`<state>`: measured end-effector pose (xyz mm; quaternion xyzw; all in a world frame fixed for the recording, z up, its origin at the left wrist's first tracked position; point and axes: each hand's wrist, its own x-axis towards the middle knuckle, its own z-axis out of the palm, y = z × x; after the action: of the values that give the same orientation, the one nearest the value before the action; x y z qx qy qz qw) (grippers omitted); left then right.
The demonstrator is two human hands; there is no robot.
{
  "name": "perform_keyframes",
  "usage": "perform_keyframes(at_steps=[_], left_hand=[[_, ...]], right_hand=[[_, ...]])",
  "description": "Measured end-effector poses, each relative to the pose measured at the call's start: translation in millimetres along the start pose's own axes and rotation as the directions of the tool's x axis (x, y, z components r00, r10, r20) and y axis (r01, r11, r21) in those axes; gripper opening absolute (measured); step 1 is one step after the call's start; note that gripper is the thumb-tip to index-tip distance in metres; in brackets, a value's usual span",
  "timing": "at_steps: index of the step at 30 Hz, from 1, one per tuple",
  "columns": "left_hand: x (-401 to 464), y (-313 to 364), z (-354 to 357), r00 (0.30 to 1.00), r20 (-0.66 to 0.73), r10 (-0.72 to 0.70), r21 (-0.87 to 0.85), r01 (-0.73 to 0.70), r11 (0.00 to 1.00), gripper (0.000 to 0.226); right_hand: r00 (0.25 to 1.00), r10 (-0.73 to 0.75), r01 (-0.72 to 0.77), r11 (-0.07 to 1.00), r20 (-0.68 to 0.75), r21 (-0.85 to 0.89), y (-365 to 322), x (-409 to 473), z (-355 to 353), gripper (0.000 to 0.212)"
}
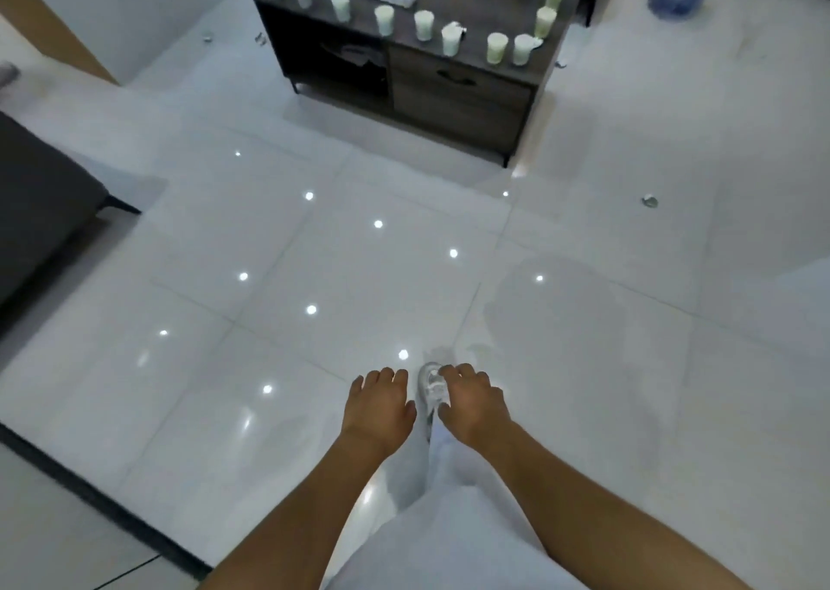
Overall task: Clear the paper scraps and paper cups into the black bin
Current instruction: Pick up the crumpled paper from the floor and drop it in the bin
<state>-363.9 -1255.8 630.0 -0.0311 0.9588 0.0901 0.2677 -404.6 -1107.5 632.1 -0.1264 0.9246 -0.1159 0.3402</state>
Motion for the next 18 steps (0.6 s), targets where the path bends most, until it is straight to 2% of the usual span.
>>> perform_keyframes(at_steps=[8, 18], left_hand=[[114.8, -61.9, -87.0, 0.977, -0.014, -0.211, -0.115, 0.208, 0.971, 0.045], [227.3, -171.9, -185.3, 0.943, -0.028, -0.332, -0.214, 0.319, 0.923, 0.045]], right_hand=[[0.988, -0.145, 0.152, 0.981, 0.058, -0.124, -48.0, 154.8, -104.8, 0.052], [0.967, -0.223, 0.245, 0.947, 0.124, -0.206, -154.6, 308.6, -191.8, 0.053]])
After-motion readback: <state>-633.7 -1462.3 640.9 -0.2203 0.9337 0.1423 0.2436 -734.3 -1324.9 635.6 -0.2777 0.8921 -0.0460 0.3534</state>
